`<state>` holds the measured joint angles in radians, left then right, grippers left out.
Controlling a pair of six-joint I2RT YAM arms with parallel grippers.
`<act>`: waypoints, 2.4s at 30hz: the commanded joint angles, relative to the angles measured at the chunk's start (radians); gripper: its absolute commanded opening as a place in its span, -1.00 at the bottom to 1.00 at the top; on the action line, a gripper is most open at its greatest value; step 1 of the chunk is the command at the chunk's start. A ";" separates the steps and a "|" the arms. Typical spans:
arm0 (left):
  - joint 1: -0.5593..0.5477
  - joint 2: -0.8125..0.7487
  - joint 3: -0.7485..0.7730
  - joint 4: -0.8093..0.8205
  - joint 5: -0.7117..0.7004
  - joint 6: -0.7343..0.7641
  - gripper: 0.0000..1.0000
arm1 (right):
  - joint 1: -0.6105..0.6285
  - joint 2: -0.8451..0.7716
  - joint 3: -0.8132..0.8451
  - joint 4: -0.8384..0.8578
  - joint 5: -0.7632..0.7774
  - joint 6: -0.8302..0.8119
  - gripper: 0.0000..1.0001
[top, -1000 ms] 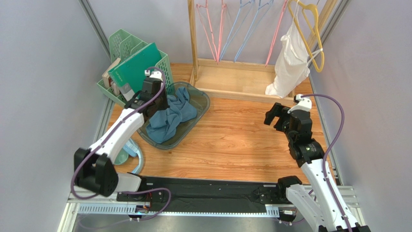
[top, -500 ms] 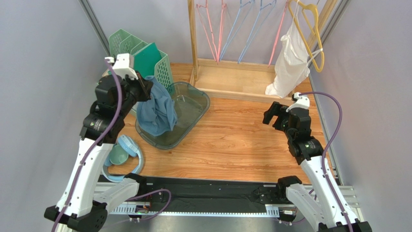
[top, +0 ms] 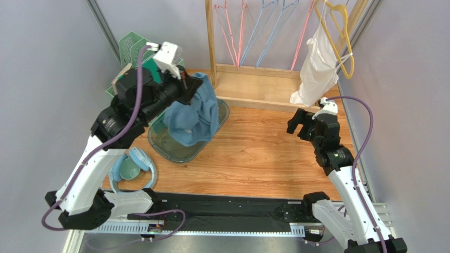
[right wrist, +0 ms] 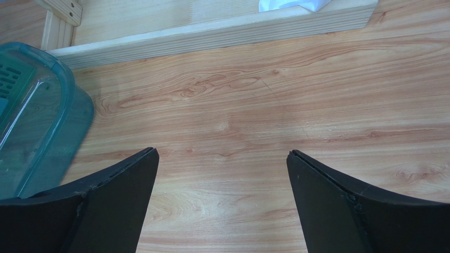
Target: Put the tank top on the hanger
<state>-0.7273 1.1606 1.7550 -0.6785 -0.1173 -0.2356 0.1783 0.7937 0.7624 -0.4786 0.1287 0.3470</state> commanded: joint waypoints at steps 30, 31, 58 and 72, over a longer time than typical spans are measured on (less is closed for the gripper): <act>-0.155 -0.085 -0.828 0.174 -0.065 -0.220 0.97 | 0.003 -0.004 0.043 -0.089 0.040 0.026 0.99; -0.156 -0.088 -0.850 0.178 -0.059 -0.222 0.97 | 0.003 -0.008 0.044 -0.092 0.035 0.027 0.98; -0.009 -0.286 -0.939 0.206 0.057 -0.208 0.98 | 0.003 0.378 0.981 -0.431 0.043 -0.069 0.91; -0.009 -0.361 -0.977 0.177 0.057 -0.215 0.98 | 0.004 0.866 1.491 -0.454 0.094 -0.085 0.88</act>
<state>-0.7387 0.8280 0.7891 -0.4938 -0.0551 -0.4469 0.1791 1.5723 2.1555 -0.9180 0.1905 0.2935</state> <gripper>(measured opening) 0.990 0.947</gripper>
